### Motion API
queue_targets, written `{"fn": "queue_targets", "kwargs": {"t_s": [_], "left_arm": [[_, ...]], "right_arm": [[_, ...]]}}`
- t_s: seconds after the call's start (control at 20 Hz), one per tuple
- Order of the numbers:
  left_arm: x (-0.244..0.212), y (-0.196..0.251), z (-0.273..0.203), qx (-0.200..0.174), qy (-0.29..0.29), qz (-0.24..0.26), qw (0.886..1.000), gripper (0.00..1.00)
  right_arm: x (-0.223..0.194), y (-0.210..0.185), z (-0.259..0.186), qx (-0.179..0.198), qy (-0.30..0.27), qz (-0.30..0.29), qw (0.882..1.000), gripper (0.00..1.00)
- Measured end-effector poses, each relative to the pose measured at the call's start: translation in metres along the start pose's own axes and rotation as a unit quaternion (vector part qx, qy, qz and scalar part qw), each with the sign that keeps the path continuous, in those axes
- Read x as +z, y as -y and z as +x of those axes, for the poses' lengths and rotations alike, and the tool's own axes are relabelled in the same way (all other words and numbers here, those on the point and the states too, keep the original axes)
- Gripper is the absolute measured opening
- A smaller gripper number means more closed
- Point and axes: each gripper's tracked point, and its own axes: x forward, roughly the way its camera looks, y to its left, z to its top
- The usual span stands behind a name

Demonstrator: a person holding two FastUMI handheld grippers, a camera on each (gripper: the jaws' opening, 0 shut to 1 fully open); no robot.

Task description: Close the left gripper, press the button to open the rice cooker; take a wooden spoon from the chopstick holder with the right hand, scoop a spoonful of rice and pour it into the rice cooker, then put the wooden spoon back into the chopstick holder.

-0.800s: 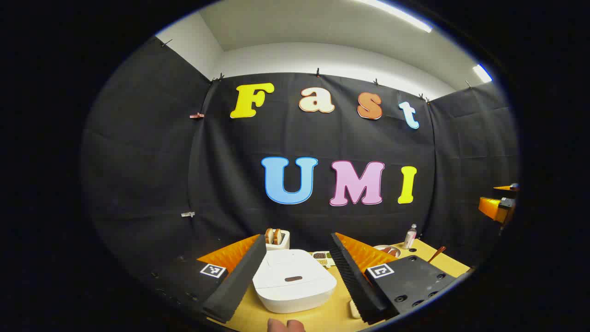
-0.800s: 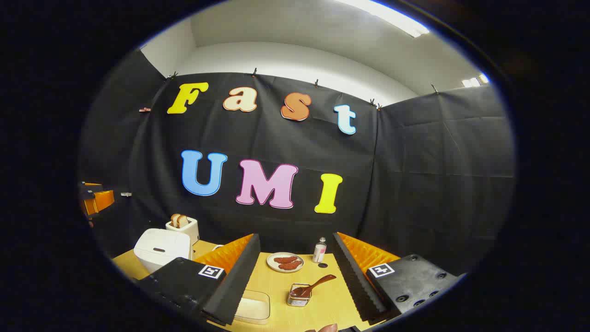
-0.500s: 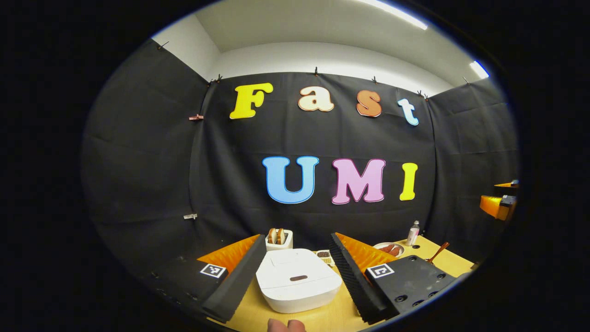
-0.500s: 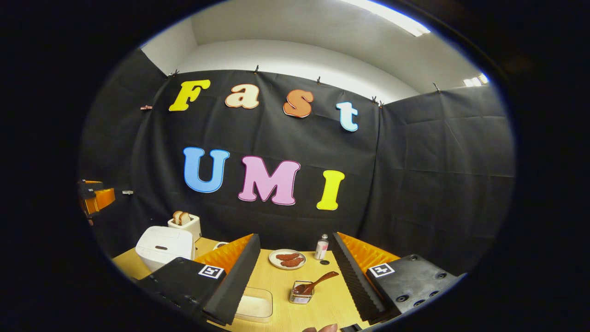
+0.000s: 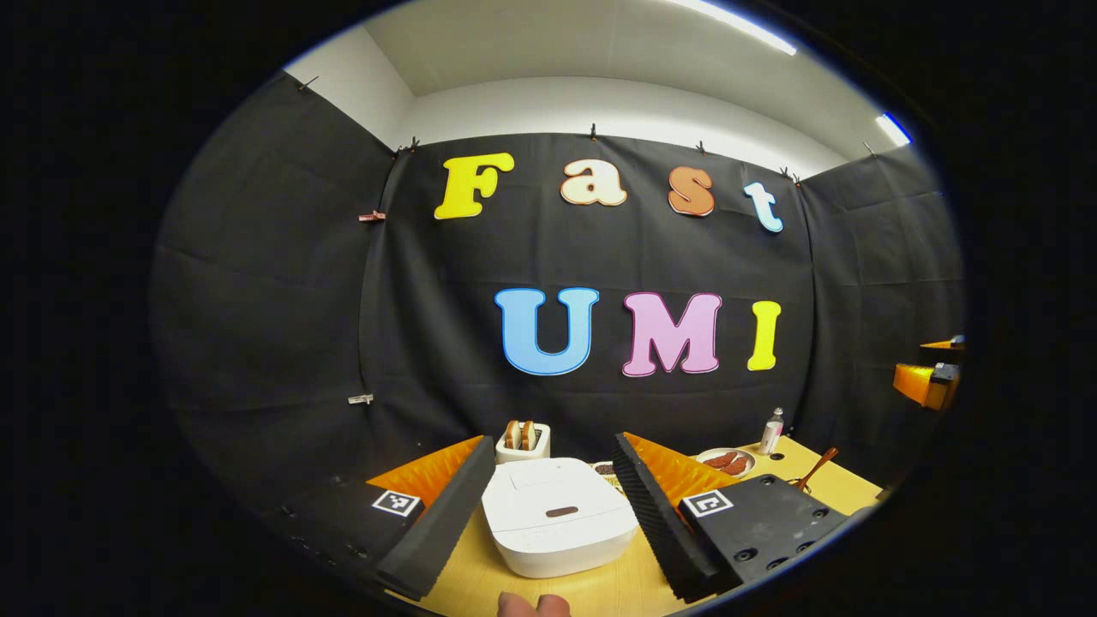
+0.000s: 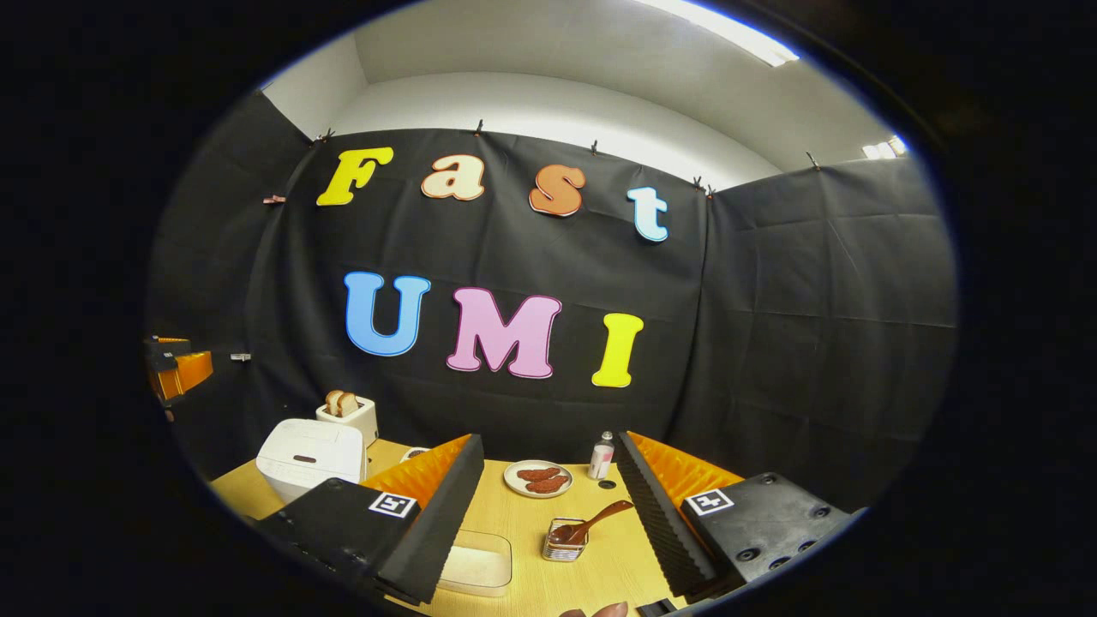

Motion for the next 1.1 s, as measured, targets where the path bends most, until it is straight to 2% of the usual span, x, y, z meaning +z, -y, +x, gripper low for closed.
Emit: {"fn": "queue_targets", "kwargs": {"t_s": [0.2, 0.35, 0.5, 0.6, 0.75, 1.1], "left_arm": [[-0.005, 0.003, 0.0, -0.017, -0.011, 0.0, 1.0, 0.98], [-0.004, 0.022, -0.003, -0.075, -0.023, -0.03, 0.996, 0.56], [-0.003, 0.012, 0.002, -0.079, -0.021, -0.027, 0.996, 0.09], [-0.009, 0.025, 0.011, -0.11, -0.04, -0.013, 0.993, 0.06], [-0.025, 0.024, 0.041, -0.135, -0.073, -0.011, 0.988, 0.06], [-0.097, 0.009, 0.115, -0.161, -0.181, -0.029, 0.97, 0.05]], "right_arm": [[0.0, -0.001, -0.001, 0.0, 0.001, -0.004, 1.0, 0.98], [0.002, -0.002, -0.001, -0.001, 0.004, -0.008, 1.0, 0.98], [0.002, -0.001, 0.001, -0.003, 0.004, -0.016, 1.0, 0.98], [0.002, 0.001, 0.001, -0.004, 0.006, -0.017, 1.0, 0.98], [0.001, 0.004, 0.003, -0.009, 0.005, -0.022, 1.0, 0.98], [-0.002, 0.018, 0.008, -0.028, 0.003, -0.026, 0.999, 0.98]]}}
